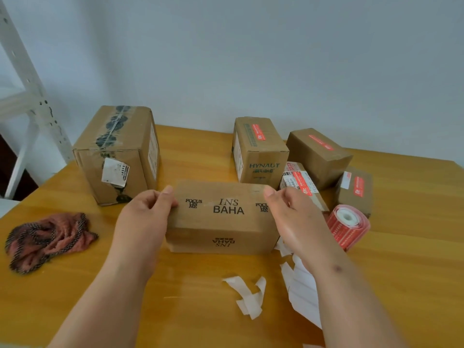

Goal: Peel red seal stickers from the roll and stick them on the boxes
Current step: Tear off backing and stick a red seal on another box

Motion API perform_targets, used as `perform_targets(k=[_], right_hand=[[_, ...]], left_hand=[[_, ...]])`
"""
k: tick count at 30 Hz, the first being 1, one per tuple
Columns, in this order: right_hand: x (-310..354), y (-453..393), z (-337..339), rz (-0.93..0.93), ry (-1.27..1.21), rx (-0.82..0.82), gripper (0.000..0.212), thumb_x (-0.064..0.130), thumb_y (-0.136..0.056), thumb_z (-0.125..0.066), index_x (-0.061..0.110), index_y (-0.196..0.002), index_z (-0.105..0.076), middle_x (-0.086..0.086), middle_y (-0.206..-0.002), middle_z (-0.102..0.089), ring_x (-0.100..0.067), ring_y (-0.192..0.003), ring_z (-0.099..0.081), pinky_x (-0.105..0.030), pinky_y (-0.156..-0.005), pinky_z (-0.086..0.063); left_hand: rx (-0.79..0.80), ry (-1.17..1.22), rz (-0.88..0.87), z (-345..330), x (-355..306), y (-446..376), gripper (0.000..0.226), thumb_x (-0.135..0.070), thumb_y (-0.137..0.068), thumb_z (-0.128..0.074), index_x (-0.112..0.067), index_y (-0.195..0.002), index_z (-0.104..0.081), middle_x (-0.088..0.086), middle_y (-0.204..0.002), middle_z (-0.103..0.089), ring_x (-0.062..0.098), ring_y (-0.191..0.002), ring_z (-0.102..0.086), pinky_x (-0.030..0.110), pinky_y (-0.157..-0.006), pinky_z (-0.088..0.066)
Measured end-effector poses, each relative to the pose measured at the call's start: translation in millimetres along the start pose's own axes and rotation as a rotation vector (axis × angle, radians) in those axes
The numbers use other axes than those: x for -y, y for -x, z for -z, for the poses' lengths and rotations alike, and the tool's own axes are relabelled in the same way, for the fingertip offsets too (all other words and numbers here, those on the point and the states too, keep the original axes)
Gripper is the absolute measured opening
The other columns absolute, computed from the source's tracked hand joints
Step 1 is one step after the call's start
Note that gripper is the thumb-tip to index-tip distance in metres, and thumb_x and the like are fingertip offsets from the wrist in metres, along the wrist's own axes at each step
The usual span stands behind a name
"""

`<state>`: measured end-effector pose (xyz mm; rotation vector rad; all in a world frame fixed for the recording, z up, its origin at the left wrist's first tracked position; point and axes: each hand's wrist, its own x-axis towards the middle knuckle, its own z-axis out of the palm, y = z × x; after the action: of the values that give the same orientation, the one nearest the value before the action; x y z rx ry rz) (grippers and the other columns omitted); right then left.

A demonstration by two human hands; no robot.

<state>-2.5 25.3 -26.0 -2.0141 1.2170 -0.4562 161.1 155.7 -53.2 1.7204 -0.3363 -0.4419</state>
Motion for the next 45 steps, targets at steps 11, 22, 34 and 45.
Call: perform_targets(k=[11, 22, 34, 45], right_hand=[[-20.8, 9.3, 35.3, 0.048, 0.164, 0.032, 0.012, 0.044, -0.092, -0.055, 0.032, -0.088, -0.055, 0.013, -0.086, -0.058, -0.004, -0.077, -0.055, -0.021, -0.059, -0.041], [-41.0, 53.6, 47.6, 0.102, 0.685, 0.452, 0.017, 0.037, -0.088, -0.058, 0.024, -0.1, -0.062, 0.005, -0.098, -0.059, -0.013, -0.088, -0.056, -0.026, -0.074, -0.047], [-37.8, 55.4, 63.3, 0.336, 0.152, 0.003, 0.01, 0.03, -0.091, -0.061, 0.038, -0.091, -0.055, 0.017, -0.086, -0.061, -0.001, -0.08, -0.061, -0.017, -0.062, -0.05], [-44.6, 43.7, 72.0, 0.225, -0.315, -0.091, 0.016, 0.032, -0.092, -0.056, 0.024, -0.082, -0.064, 0.019, -0.072, -0.067, 0.007, -0.063, -0.06, -0.005, -0.05, -0.04]], left_hand=[[-0.035, -0.387, -0.475, -26.0, -22.1, 29.2, 0.005, -0.035, -0.09, -0.061, -0.032, -0.093, -0.061, -0.016, -0.099, -0.049, 0.006, -0.092, -0.048, 0.014, -0.069, -0.035], [0.323, -0.431, -0.531, -70.8, -16.8, 71.9, 0.017, -0.019, -0.093, -0.059, -0.034, -0.086, -0.063, -0.017, -0.087, -0.058, -0.014, -0.083, -0.049, -0.001, -0.067, -0.036], [0.585, -0.288, -0.436, -84.2, -19.6, 91.5, 0.014, -0.021, -0.088, -0.068, -0.033, -0.08, -0.068, -0.019, -0.07, -0.066, -0.002, -0.063, -0.059, 0.013, -0.056, -0.048], [0.597, 0.0, -0.189, -75.9, -23.5, 79.6, 0.01, -0.02, -0.086, -0.068, -0.019, -0.096, -0.067, -0.003, -0.088, -0.075, 0.012, -0.085, -0.072, 0.03, -0.08, -0.057]])
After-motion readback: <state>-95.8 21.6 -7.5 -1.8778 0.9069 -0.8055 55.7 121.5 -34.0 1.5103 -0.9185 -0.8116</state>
